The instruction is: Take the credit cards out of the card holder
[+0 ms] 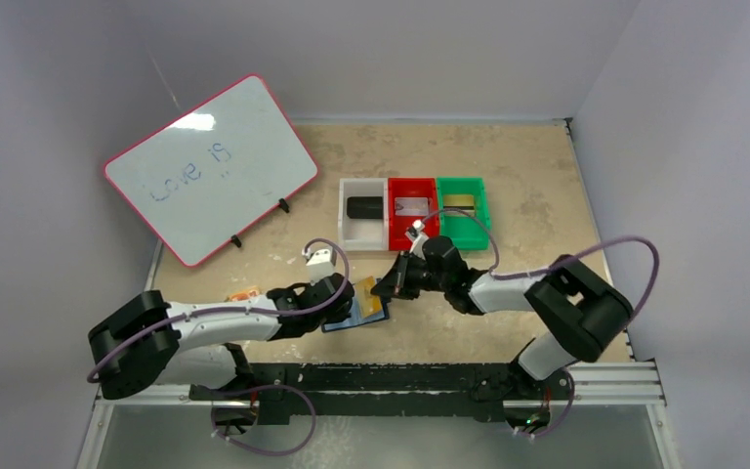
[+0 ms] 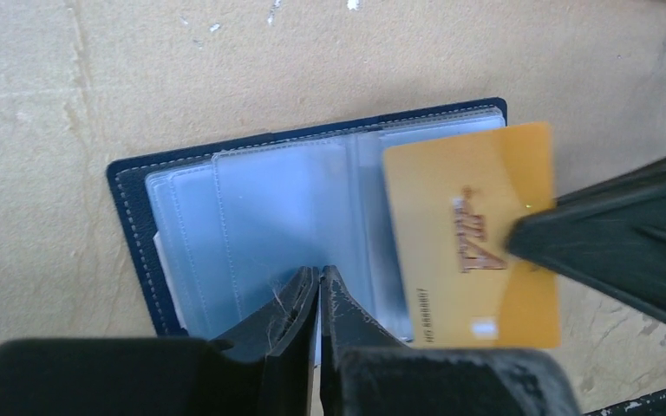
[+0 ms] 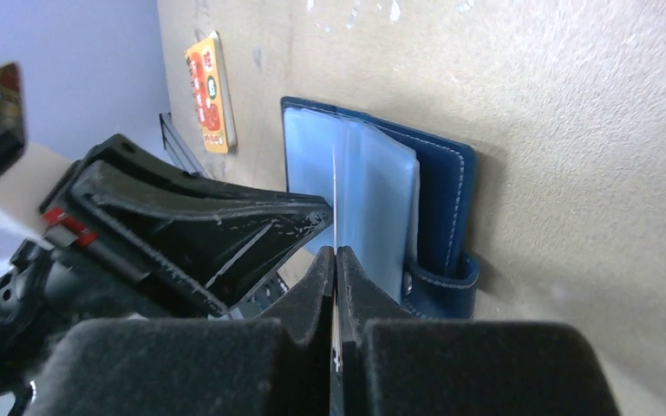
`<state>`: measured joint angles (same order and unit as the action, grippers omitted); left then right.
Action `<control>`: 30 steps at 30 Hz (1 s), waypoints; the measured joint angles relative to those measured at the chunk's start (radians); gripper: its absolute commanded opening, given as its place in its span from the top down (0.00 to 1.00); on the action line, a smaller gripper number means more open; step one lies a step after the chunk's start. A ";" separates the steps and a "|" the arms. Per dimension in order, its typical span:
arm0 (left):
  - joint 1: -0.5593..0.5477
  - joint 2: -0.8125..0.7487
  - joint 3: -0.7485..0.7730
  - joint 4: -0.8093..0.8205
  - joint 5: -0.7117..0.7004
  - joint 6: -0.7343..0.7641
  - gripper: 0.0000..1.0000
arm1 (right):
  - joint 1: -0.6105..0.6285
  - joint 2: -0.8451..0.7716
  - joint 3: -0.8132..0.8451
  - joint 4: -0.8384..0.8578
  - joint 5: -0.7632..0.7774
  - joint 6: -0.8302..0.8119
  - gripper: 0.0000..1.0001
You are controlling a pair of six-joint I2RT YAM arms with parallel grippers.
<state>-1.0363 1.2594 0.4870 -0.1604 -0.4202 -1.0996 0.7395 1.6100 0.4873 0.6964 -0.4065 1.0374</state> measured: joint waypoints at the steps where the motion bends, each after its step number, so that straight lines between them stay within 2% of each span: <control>1: 0.000 -0.008 0.000 -0.010 -0.004 0.000 0.91 | 0.000 -0.040 0.000 -0.038 0.014 -0.012 1.00; 8: 0.000 -0.065 0.008 -0.086 -0.044 0.004 0.75 | 0.000 -0.264 0.050 -0.272 0.153 -0.149 1.00; 14: 0.006 -0.098 0.088 -0.169 -0.093 0.027 0.60 | 0.000 -0.436 0.120 -0.442 0.353 -0.373 1.00; 18: 0.048 -0.102 0.144 -0.209 -0.106 0.056 0.52 | 0.000 -0.594 0.145 -0.486 0.492 -0.629 1.00; 22: 0.105 -0.103 0.182 -0.245 -0.107 0.093 0.42 | 0.000 -0.681 0.163 -0.474 0.618 -0.918 1.00; 27: 0.153 -0.103 0.243 -0.293 -0.106 0.135 0.38 | -0.003 -0.635 0.202 -0.481 0.752 -1.242 1.00; 30: 0.183 -0.103 0.283 -0.318 -0.102 0.165 0.37 | -0.038 -0.605 0.205 -0.509 0.745 -1.405 1.00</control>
<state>-0.8532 1.1564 0.7696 -0.4782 -0.5224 -0.9344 0.7013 1.0054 0.6926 0.1879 0.3382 -0.3672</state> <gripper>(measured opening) 0.623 0.005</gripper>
